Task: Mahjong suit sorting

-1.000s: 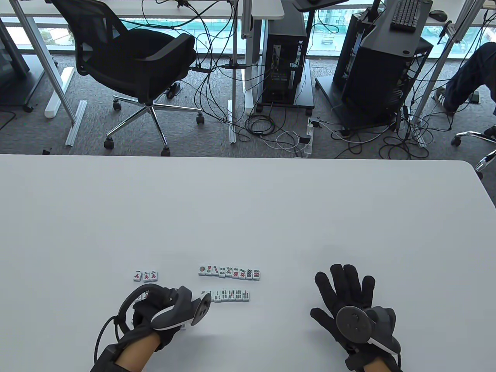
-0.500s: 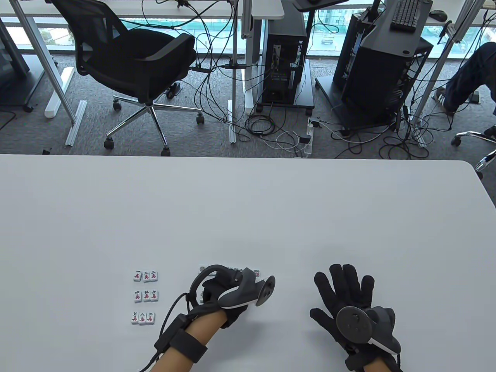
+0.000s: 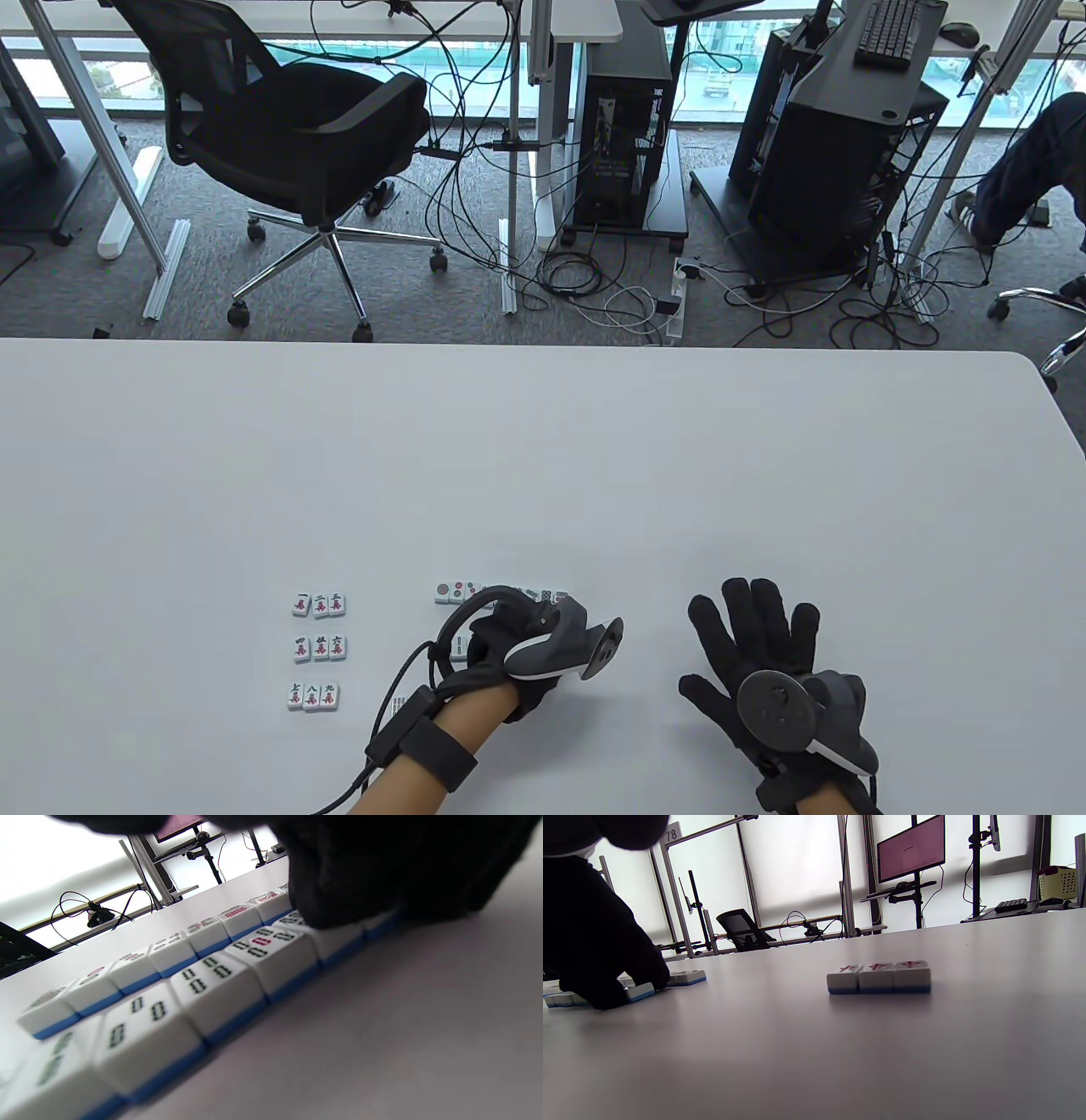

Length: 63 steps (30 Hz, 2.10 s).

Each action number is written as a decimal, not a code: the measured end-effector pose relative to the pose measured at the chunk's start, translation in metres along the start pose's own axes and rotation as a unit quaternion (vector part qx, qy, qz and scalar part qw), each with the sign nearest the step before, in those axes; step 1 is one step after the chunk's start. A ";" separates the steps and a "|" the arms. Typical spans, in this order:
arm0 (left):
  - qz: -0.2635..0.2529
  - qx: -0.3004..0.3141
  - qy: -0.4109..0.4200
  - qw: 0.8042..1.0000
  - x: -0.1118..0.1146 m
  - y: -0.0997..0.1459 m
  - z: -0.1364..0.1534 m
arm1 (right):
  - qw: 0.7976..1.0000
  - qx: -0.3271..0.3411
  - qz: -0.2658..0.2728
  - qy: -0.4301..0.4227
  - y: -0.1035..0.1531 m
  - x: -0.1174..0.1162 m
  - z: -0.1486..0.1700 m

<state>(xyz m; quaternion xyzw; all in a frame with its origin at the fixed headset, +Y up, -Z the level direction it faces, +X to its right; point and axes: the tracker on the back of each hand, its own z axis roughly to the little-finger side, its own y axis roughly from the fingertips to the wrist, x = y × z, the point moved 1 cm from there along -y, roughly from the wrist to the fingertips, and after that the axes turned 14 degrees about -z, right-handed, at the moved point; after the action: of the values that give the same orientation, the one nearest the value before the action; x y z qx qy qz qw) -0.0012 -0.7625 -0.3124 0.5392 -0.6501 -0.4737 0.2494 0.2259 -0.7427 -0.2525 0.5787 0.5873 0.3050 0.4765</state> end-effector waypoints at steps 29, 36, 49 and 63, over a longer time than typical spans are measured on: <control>0.063 -0.079 -0.005 0.995 0.031 0.135 0.093 | 1.000 -0.010 -0.005 0.013 0.000 0.000 0.000; 0.033 -0.060 0.017 0.998 0.016 0.119 0.077 | 1.000 -0.010 -0.003 0.008 0.000 0.001 0.001; -0.058 0.002 0.031 0.998 -0.032 0.020 0.007 | 1.000 -0.002 -0.002 0.005 0.000 0.000 -0.001; -0.004 0.008 0.019 1.000 -0.008 -0.015 -0.007 | 1.000 0.002 0.001 -0.007 0.000 0.000 0.000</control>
<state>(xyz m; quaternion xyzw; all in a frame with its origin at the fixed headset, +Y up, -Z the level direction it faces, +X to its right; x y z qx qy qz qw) 0.0143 -0.7575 -0.3214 0.5524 -0.6470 -0.4592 0.2557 0.2262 -0.7428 -0.2527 0.5824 0.5843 0.3002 0.4788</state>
